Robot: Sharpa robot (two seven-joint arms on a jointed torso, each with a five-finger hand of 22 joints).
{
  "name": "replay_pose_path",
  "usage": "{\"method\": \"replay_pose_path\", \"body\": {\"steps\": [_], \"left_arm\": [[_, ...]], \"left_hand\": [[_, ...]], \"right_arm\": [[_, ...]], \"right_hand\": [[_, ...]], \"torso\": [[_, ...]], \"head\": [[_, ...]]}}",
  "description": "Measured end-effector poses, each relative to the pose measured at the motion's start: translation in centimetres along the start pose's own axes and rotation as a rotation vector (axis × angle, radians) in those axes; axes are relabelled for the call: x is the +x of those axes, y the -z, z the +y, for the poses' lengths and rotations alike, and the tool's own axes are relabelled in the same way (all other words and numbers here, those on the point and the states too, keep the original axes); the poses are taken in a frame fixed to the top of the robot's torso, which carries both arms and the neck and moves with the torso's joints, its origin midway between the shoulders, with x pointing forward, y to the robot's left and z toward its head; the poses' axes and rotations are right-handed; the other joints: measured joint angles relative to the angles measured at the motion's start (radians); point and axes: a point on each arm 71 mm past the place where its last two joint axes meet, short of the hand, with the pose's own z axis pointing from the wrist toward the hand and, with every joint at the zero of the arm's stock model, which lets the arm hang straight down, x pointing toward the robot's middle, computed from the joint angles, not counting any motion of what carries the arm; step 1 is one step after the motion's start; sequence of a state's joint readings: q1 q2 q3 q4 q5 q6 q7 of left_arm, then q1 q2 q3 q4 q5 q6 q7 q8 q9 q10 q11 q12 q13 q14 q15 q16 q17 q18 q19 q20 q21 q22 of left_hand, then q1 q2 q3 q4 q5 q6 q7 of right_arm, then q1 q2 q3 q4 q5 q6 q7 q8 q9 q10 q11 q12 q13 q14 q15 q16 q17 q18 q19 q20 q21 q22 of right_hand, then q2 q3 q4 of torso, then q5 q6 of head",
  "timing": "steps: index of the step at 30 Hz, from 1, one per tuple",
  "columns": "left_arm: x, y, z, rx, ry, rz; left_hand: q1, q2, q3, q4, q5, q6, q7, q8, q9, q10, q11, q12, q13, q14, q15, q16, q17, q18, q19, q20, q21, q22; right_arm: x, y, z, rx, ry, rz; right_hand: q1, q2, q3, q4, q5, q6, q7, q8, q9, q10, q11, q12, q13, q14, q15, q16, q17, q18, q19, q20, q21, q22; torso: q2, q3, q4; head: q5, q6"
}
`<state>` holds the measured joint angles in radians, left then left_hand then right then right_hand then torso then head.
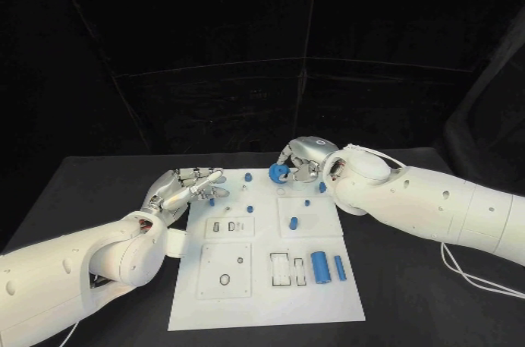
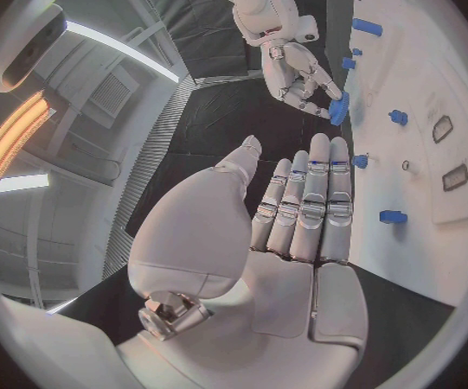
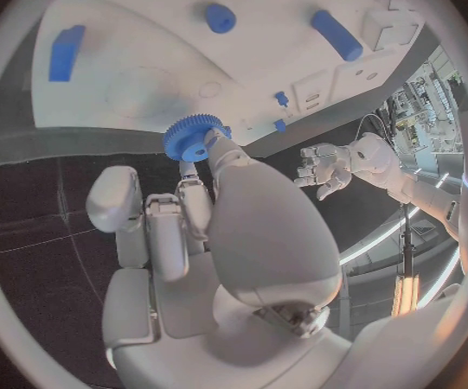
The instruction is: Assemble the parts on the task board
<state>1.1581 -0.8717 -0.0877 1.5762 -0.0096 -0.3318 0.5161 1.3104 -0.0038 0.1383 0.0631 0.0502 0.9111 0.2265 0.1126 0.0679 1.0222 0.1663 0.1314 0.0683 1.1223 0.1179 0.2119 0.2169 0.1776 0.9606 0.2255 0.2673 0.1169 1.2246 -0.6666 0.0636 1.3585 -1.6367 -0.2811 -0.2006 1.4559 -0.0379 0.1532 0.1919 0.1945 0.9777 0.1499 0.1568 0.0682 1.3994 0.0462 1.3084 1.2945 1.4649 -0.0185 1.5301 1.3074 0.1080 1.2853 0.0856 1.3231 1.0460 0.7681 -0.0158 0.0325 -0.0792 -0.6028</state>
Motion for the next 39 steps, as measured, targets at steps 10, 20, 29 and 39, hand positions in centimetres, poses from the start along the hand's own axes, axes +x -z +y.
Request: {"method": "replay_pose_path", "body": {"steps": [10,20,29,39], "left_arm": [[0.1,0.0,0.0,-0.001,0.001,0.002],[0.2,0.0,0.0,-0.001,0.003,0.005],[0.2,0.0,0.0,-0.001,0.003,0.005],[0.3,0.0,-0.1,-0.001,0.003,0.007]], "left_hand": [[0.0,0.0,0.0,0.0,0.0,0.0,0.0,0.0,0.0,0.0,0.0,0.0,0.0,0.0,0.0,0.0,0.0,0.0,0.0,0.0,0.0,0.0],[0.0,0.0,0.0,0.0,0.0,0.0,0.0,0.0,0.0,0.0,0.0,0.0,0.0,0.0,0.0,0.0,0.0,0.0,0.0,0.0,0.0,0.0],[0.0,0.0,0.0,0.0,0.0,0.0,0.0,0.0,0.0,0.0,0.0,-0.004,0.0,0.0,0.0,-0.004,0.001,0.0,0.0,0.0,0.0,0.0],[0.0,0.0,0.0,0.0,0.0,0.0,0.0,0.0,0.0,0.0,0.0,-0.004,0.0,0.0,0.0,-0.004,0.001,0.0,0.0,0.0,0.0,0.0]], "right_arm": [[0.6,-1.4,4.1,-0.067,-0.037,-0.032],[2.8,-2.6,6.0,-0.077,-0.044,0.01],[3.6,-3.1,6.7,-0.077,-0.027,0.03],[4.0,-3.4,7.8,-0.087,-0.009,0.035]], "right_hand": [[-0.004,-0.004,0.004,0.004,0.005,0.007,0.002,-0.01,-0.005,-0.003,0.002,-0.008,-0.007,0.0,0.0,0.0,0.0,0.0,0.0,0.0,0.0,0.002],[-0.009,-0.009,0.016,0.002,0.005,0.008,0.001,-0.015,-0.005,-0.006,0.006,-0.011,-0.012,0.0,0.0,0.0,0.0,0.0,0.003,0.003,0.004,0.003],[-0.014,-0.015,0.02,-0.002,0.005,0.009,0.0,-0.02,-0.005,-0.006,0.006,-0.016,-0.012,0.0,0.0,0.0,0.0,0.0,0.003,0.003,0.004,0.003],[-0.019,-0.02,0.024,-0.006,0.005,0.009,-0.002,-0.026,-0.004,-0.01,0.009,-0.021,-0.017,0.0,0.0,0.0,0.001,0.0,0.003,0.003,0.003,0.003]], "torso": [[0.001,-0.0015,0.0029],[0.001,-0.001,-0.0001],[0.001,0.0,-0.0001],[0.001,0.0017,-0.0033]], "head": [[0.013,-0.001],[0.02,-0.007],[0.025,-0.012],[0.032,-0.014]]}}
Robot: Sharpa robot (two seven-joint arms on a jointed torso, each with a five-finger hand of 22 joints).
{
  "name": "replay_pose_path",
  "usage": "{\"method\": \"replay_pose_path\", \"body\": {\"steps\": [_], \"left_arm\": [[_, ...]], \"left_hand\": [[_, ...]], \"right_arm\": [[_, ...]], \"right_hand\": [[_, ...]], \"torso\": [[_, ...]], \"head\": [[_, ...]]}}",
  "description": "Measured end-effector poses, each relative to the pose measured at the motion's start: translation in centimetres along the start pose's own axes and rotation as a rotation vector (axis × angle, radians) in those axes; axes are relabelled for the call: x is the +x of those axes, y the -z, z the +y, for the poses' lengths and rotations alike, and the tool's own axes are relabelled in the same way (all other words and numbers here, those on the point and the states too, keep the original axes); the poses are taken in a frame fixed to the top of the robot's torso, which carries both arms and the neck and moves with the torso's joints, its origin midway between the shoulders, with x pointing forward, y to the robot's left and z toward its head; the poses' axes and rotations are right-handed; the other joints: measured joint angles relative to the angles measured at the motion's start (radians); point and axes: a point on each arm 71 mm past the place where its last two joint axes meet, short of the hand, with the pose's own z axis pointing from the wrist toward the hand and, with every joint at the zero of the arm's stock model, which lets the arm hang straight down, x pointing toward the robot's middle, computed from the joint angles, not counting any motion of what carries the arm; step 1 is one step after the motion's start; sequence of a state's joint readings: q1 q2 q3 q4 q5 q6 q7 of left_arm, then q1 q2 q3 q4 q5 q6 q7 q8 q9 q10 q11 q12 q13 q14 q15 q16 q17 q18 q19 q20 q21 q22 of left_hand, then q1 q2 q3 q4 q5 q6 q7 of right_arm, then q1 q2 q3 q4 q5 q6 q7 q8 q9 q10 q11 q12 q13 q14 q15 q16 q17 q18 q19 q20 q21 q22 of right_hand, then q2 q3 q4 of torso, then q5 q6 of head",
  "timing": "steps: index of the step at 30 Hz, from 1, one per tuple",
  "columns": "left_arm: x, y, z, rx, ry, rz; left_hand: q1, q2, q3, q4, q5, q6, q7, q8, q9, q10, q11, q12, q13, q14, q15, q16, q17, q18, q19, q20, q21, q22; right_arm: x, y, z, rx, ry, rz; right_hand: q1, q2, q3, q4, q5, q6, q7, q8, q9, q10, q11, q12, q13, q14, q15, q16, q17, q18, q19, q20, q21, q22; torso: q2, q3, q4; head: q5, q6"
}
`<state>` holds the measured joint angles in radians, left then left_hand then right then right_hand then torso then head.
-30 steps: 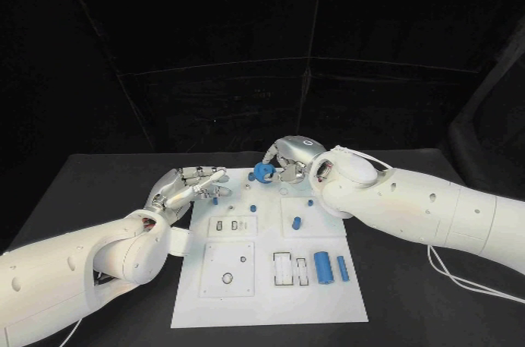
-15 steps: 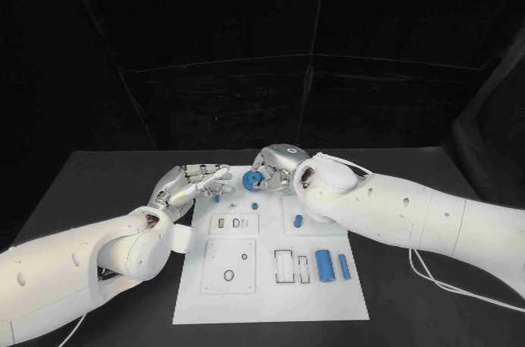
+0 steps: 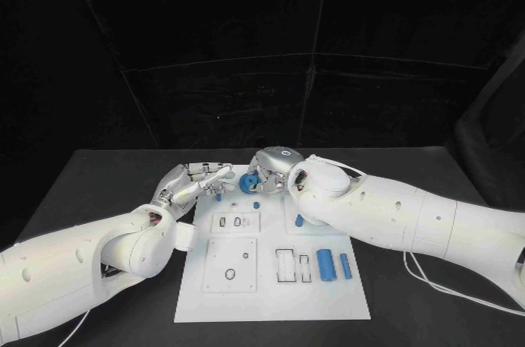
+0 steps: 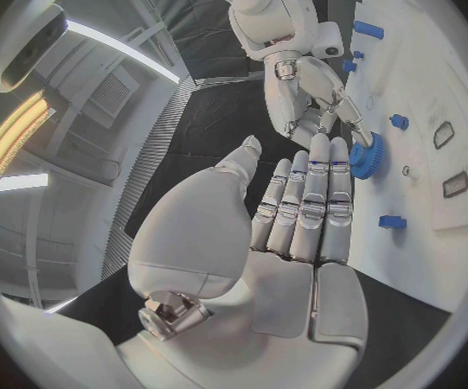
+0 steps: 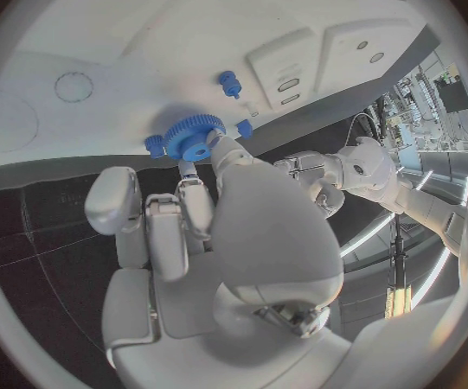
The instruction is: Assemble the parts on the task board
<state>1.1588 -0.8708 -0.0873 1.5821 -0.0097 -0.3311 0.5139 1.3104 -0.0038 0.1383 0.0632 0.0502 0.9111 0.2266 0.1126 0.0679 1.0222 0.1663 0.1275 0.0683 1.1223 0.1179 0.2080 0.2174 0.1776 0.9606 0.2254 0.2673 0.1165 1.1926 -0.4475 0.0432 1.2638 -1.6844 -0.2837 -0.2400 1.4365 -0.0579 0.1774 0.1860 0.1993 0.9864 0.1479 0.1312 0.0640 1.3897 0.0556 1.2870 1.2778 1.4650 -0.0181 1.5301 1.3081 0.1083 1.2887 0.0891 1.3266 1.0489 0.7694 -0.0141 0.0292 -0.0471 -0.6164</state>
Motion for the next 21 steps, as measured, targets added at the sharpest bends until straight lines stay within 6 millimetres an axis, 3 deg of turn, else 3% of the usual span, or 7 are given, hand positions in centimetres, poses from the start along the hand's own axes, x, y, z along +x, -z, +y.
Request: {"method": "replay_pose_path", "body": {"steps": [2,10,21], "left_arm": [[0.0,0.0,0.0,0.0,0.0,0.0],[-0.03,0.03,0.0,-0.001,0.0,0.0],[-0.1,0.07,-0.01,-0.002,0.0,-0.001]], "left_hand": [[0.0,0.0,0.0,0.0,0.0,0.0,0.0,0.0,0.0,0.0,0.0,0.0,0.0,0.0,0.0,0.0,0.0,0.0,0.0,0.0,0.0,0.0],[0.0,0.0,0.0,0.0,0.0,0.0,0.0,0.0,0.0,0.0,0.0,0.0,0.0,0.0,0.0,0.0,0.0,0.0,0.0,0.0,0.0,0.0],[0.0,0.0,0.0,0.0,0.0,0.0,0.0,0.0,0.0,0.0,0.0,0.0,0.0,0.0,0.0,0.0,0.0,0.0,0.0,0.0,0.0,0.0]], "right_arm": [[0.04,-0.1,0.08,0.002,0.004,0.0],[0.19,-0.41,-0.21,0.026,0.022,0.002],[0.4,-0.39,-0.33,0.038,0.048,0.032]], "right_hand": [[-0.005,-0.005,0.001,-0.001,0.0,-0.008,-0.003,-0.005,0.001,-0.004,0.004,-0.002,-0.003,0.0,0.0,0.0,0.0,0.0,0.0,0.0,0.0,0.0],[-0.024,-0.023,0.02,-0.005,-0.031,-0.09,0.02,-0.057,0.001,-0.023,0.023,-0.027,-0.025,0.001,0.01,0.0,0.0,0.0,-0.001,0.008,0.0,-0.002],[-0.056,-0.055,0.001,0.001,-0.054,-0.118,0.029,-0.066,0.001,-0.061,0.028,-0.069,-0.066,0.002,0.024,0.0,0.0,0.0,-0.015,0.022,-0.006,-0.02]], "torso": [[0.0,-0.0001,0.0],[0.0,-0.0001,0.0007],[-0.001,0.0007,0.0011]], "head": [[-0.001,0.0],[-0.001,-0.002],[0.002,-0.003]]}}
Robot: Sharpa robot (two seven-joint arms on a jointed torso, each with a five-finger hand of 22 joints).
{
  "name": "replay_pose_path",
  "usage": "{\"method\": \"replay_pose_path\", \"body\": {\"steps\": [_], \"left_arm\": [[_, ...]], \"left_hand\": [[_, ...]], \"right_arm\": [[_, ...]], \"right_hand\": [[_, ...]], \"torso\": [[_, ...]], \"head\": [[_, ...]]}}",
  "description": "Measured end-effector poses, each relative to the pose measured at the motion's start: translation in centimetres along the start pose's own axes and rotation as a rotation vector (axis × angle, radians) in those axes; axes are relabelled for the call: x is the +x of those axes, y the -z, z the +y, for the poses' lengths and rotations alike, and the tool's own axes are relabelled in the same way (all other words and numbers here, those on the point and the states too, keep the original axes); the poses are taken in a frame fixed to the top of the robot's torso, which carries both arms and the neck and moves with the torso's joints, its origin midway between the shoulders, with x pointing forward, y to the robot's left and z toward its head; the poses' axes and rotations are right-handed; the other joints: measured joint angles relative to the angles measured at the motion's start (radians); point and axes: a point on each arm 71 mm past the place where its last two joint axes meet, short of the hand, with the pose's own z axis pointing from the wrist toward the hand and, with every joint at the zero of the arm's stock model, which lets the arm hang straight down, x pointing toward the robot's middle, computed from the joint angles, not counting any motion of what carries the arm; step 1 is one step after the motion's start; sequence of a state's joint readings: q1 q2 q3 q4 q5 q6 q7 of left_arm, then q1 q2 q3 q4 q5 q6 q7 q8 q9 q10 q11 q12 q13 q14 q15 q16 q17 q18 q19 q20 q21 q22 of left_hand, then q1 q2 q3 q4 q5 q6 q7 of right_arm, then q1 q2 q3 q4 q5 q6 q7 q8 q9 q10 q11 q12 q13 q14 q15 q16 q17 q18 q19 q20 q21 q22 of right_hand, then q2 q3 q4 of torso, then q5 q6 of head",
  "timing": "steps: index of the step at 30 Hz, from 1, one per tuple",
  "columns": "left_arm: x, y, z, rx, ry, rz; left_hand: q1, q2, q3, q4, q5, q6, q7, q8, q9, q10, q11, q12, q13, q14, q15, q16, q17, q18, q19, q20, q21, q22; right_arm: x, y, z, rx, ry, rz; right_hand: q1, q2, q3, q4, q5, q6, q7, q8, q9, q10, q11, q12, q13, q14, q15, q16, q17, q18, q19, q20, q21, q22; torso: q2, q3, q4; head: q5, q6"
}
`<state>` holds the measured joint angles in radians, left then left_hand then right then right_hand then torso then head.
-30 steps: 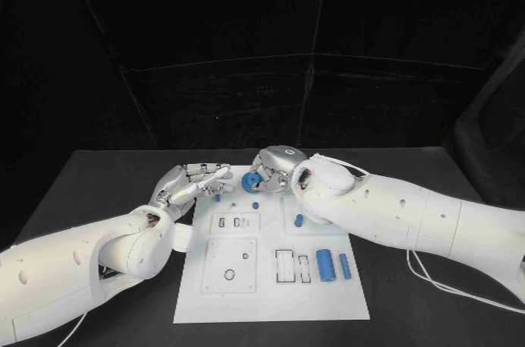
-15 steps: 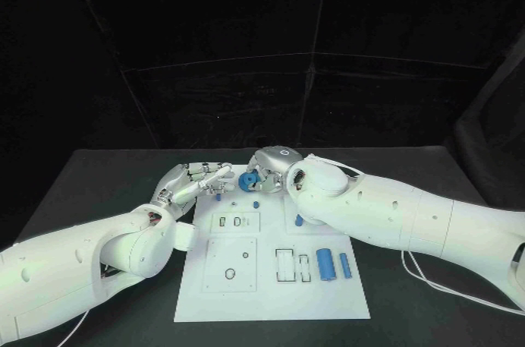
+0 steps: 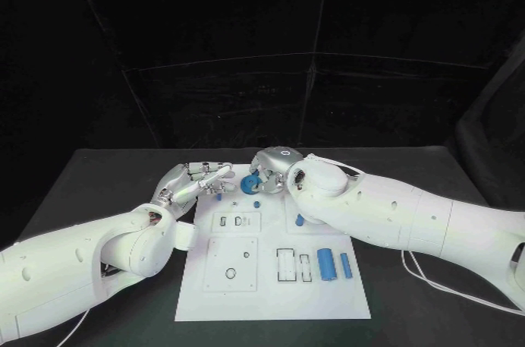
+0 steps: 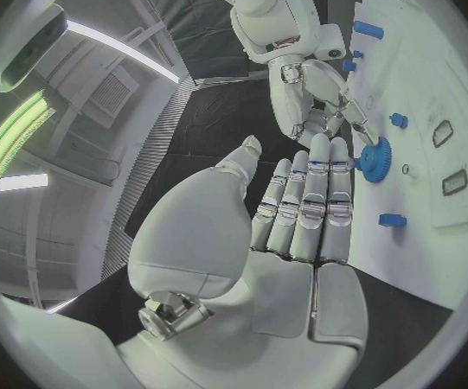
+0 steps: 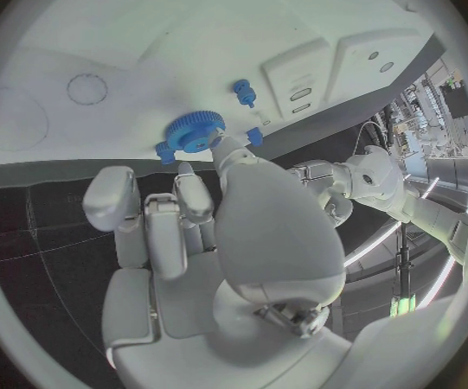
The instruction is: Assemble the parts on the task board
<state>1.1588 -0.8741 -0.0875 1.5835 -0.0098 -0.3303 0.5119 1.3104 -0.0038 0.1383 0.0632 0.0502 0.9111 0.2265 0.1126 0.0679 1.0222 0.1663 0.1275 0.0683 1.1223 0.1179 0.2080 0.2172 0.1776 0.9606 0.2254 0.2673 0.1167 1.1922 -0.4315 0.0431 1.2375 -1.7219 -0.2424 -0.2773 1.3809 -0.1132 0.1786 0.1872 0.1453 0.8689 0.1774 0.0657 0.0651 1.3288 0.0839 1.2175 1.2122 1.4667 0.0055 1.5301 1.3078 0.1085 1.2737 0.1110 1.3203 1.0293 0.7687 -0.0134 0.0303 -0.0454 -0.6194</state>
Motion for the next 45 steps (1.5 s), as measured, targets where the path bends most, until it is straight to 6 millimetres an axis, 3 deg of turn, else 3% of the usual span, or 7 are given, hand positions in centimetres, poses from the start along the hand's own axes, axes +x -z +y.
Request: {"method": "replay_pose_path", "body": {"steps": [3,10,15,22,33,39,45], "left_arm": [[0.0,0.0,0.0,0.0,0.0,0.0],[0.0,0.0,0.0,-0.001,0.0,0.0],[-0.2,0.1,0.0,-0.001,-0.001,-0.003],[-0.6,0.2,-0.1,-0.002,-0.005,-0.01],[-0.7,0.3,-0.1,-0.003,-0.004,-0.01],[-0.6,0.3,-0.1,-0.003,-0.002,-0.005],[-0.6,0.2,0.0,-0.004,0.0,-0.003]], "left_hand": [[0.0,0.0,0.0,0.0,0.0,0.0,0.0,0.0,0.0,0.0,0.0,0.0,0.0,0.0,0.0,0.0,0.0,0.0,0.0,0.0,0.0,0.0],[0.0,0.0,0.0,0.0,0.0,0.0,0.0,0.0,0.0,0.0,0.0,0.0,-0.001,0.0,0.0,0.0,0.001,0.0,0.0,0.0,0.0,0.0],[0.0,0.0,0.0,0.0,0.0,0.0,0.0,0.0,0.0,0.0,0.0,0.0,-0.001,0.0,0.0,0.0,0.001,0.0,0.0,0.0,0.0,-0.001],[0.0,0.0,0.0,0.0,0.0,0.0,0.0,0.0,0.0,0.0,0.0,0.0,-0.001,0.0,0.0,0.0,0.001,0.0,0.0,0.0,0.0,-0.001],[0.0,0.0,-0.003,-0.003,0.0,0.0,0.0,-0.004,0.0,0.0,0.0,0.0,-0.001,0.0,0.0,-0.005,0.002,0.0,0.0,0.0,0.0,-0.002],[0.0,0.0,-0.003,-0.003,0.0,0.0,0.0,-0.004,0.0,0.0,0.0,0.0,-0.001,0.0,0.0,-0.005,0.002,0.0,0.0,0.0,0.0,-0.002],[0.0,0.0,-0.003,-0.003,0.0,0.0,0.0,-0.004,0.0,0.0,0.0,0.0,-0.001,0.0,0.0,-0.005,0.002,0.0,0.0,0.0,0.0,-0.002]], "right_arm": [[0.0,0.1,0.0,-0.002,0.006,0.01],[0.0,0.4,-0.3,-0.001,0.008,0.022],[-0.6,1.5,-1.4,-0.002,-0.018,-0.022],[-2.2,4.6,-4.9,-0.004,-0.114,-0.126],[-4.2,10.4,-15.0,0.112,-0.291,-0.112],[-4.3,11.5,-17.3,0.123,-0.353,-0.108],[-3.6,11.7,-18.3,0.122,-0.386,-0.104]], "right_hand": [[-0.015,-0.008,-0.014,0.014,0.009,0.0,0.0,0.0,0.002,0.0,0.0,0.0,0.0,0.0,0.0,0.0,0.0,0.0,-0.002,0.002,0.0,0.0],[-0.108,0.019,-0.049,0.09,0.046,0.004,-0.004,0.007,0.005,0.0,0.0,0.009,0.012,0.0,0.0,0.0,0.0,0.0,-0.002,0.002,0.0,0.003],[-0.118,0.021,-0.055,0.097,0.053,0.004,-0.004,0.007,0.005,0.018,0.004,0.041,0.038,0.0,0.0,0.0,0.0,0.0,0.004,0.007,0.006,0.018],[-0.057,0.024,-0.047,0.059,0.079,0.004,-0.004,0.007,0.003,0.018,0.004,0.035,0.026,0.0,0.0,-0.004,0.0,0.0,0.004,0.007,0.006,0.005],[-0.002,0.018,-0.069,0.011,0.067,0.015,-0.008,0.007,0.005,0.009,0.002,0.028,0.023,0.0,0.0,-0.006,0.0,0.0,0.004,0.007,0.0,0.002],[0.003,0.005,-0.089,0.004,0.067,0.004,-0.007,0.007,0.003,0.009,0.002,0.023,0.015,0.0,0.0,-0.006,0.0,0.0,0.001,0.003,0.0,-0.003],[0.007,0.001,-0.096,-0.003,0.067,0.001,-0.01,0.003,0.003,0.005,-0.002,0.02,0.012,0.0,0.0,-0.006,0.0,0.0,0.0,0.003,-0.004,-0.007]], "torso": [[0.0,0.0001,-0.0004],[0.0,0.0006,-0.0015],[-0.001,0.0012,-0.0027],[-0.005,0.0031,-0.0122],[-0.017,0.0087,-0.0365],[-0.02,0.0149,-0.0456],[-0.021,0.0144,-0.0465]], "head": [[0.001,0.0],[0.0,0.001],[-0.002,0.004],[0.0,0.008],[0.001,0.013],[0.006,0.016],[-0.001,0.016]]}}
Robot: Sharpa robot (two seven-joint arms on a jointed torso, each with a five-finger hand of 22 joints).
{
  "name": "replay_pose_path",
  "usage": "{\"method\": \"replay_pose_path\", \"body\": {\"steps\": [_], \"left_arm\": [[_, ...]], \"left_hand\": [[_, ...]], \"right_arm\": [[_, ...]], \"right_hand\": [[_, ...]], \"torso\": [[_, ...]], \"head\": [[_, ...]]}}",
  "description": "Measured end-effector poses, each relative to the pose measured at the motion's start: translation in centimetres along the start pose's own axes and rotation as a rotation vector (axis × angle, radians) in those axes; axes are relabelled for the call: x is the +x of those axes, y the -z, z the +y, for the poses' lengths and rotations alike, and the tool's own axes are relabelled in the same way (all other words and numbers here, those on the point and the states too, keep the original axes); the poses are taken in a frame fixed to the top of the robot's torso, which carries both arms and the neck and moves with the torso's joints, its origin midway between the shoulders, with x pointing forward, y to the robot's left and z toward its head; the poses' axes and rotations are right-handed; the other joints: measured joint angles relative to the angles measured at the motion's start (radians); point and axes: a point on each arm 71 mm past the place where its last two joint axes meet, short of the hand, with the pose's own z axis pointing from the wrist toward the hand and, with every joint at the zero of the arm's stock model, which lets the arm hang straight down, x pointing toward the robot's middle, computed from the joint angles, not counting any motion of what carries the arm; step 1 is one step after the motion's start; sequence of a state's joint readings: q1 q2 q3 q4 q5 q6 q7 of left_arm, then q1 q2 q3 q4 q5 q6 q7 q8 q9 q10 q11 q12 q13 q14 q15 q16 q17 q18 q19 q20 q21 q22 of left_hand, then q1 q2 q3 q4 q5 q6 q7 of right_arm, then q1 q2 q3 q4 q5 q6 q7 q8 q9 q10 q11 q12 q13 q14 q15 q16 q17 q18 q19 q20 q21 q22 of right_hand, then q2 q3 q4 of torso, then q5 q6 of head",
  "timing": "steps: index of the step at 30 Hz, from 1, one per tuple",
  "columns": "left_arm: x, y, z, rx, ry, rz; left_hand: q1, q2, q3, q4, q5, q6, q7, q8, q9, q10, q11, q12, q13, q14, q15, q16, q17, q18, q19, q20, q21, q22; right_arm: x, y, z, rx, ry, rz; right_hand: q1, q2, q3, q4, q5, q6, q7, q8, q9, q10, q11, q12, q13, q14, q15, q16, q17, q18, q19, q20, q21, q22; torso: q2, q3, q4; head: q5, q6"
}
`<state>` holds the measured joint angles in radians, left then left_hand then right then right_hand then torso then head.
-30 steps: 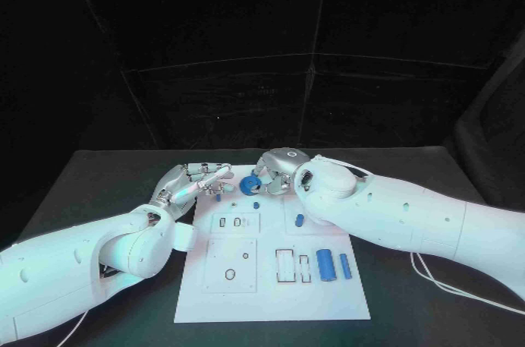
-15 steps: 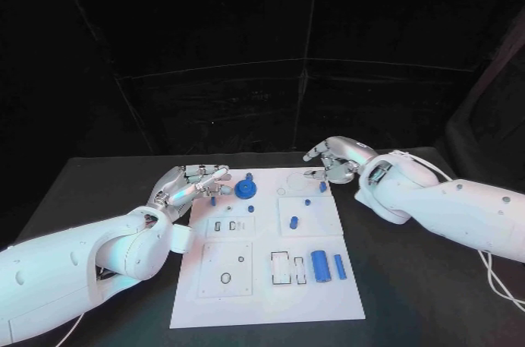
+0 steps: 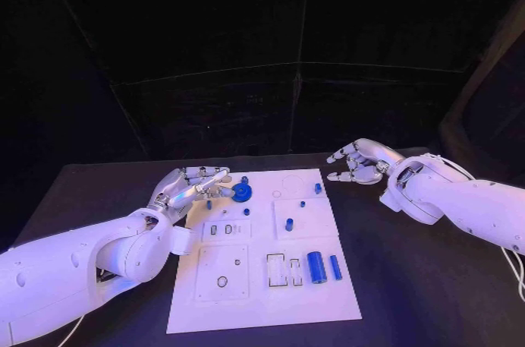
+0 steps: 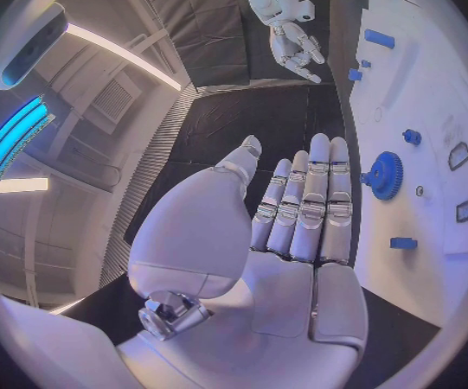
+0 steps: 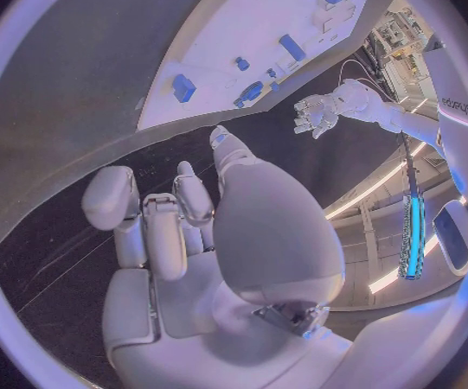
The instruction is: Assemble the parts on the task board
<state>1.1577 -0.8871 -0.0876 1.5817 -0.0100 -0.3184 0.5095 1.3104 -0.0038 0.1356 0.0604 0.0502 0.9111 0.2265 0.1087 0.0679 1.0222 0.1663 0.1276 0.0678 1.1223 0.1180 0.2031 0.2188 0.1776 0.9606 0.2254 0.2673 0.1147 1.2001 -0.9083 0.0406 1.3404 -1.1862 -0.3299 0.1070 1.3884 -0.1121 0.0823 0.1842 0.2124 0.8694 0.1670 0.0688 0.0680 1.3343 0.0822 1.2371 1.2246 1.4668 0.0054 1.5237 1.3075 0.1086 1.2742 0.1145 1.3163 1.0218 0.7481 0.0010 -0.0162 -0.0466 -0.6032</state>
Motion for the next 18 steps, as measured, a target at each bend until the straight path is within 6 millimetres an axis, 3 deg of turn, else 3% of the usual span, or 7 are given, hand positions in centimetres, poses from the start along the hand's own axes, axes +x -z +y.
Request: {"method": "replay_pose_path", "body": {"steps": [7,18], "left_arm": [[0.0,-0.1,0.2,-0.002,0.001,0.002],[0.0,-0.2,0.2,-0.003,0.002,0.002]], "left_hand": [[0.0,0.0,0.0,0.0,0.0,0.0,0.0,0.0,0.0,0.0,0.0,0.0,0.0,0.0,0.0,0.0,0.0,0.0,0.0,0.0,-0.004,-0.001],[-0.005,0.005,0.0,0.0,0.0,0.0,0.0,0.0,0.0,0.0,0.0,-0.004,-0.001,0.0,0.0,0.0,0.0,0.0,-0.003,0.003,-0.004,-0.001]], "right_arm": [[1.7,-0.5,-0.5,-0.004,-0.034,0.02],[4.1,-0.9,-1.1,-0.002,-0.068,0.048]], "right_hand": [[0.02,0.019,-0.01,-0.01,0.011,0.0,0.0,0.0,0.0,0.0,0.0,0.0,0.003,0.0,0.0,0.0,0.0,0.0,0.0,0.0,-0.001,0.001],[0.033,0.026,-0.012,-0.012,0.011,0.0,0.0,0.0,0.001,0.0,0.0,0.004,0.009,0.0,0.0,0.0,0.0,0.0,0.0,0.0,-0.001,0.003]], "torso": [[0.0,-0.0018,0.0017],[0.001,-0.0042,0.0038]], "head": [[-0.008,-0.005],[-0.011,-0.011]]}}
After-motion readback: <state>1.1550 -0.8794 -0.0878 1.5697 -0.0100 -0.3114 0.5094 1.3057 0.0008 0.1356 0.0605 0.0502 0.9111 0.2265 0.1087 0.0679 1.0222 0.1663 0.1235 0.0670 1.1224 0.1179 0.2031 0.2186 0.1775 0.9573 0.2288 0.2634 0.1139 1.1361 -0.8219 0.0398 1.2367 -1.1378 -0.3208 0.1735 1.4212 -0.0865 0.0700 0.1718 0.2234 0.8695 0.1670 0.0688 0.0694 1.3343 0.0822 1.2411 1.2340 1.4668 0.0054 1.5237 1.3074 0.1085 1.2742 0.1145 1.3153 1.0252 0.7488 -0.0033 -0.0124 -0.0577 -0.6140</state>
